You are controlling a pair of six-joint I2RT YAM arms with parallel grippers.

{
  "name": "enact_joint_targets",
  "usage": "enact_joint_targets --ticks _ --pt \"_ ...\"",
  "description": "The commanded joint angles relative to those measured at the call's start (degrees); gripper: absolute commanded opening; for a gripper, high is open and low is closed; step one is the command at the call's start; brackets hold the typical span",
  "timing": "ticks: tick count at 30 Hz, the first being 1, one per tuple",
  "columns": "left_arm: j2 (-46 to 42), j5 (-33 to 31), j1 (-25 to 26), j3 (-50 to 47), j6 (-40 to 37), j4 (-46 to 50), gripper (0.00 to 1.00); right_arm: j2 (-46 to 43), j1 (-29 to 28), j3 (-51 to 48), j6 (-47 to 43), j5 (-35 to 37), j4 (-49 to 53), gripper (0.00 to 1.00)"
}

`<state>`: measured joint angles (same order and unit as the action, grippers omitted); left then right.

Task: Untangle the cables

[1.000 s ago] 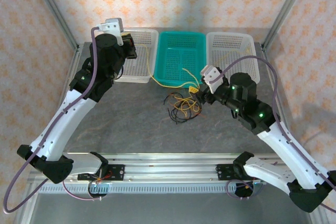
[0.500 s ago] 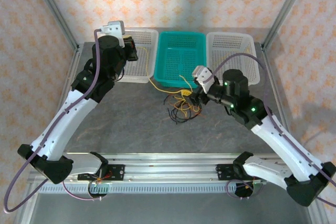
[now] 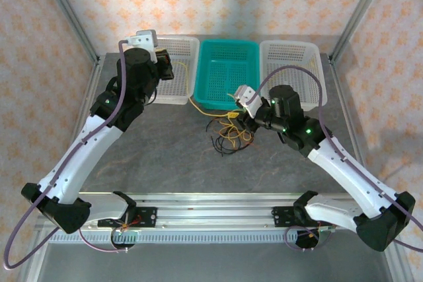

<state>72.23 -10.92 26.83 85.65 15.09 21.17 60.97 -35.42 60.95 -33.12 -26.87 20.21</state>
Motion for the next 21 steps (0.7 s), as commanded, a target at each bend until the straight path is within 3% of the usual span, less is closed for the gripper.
enact_joint_targets --ticks 1,15,21 --pt "-1.55 -0.22 -0.58 -0.23 0.73 -1.79 0.0 -0.88 0.08 -0.57 0.15 -0.18 0.54 0.42" --pt "-0.6 -0.33 -0.93 0.79 0.34 -1.77 0.0 -2.35 0.09 -1.71 3.47 -1.0 -0.84 0.01" --pt "-0.37 2.83 -0.98 -0.88 2.13 -2.83 0.0 -1.64 0.09 -3.64 7.86 2.33 -3.47 0.0"
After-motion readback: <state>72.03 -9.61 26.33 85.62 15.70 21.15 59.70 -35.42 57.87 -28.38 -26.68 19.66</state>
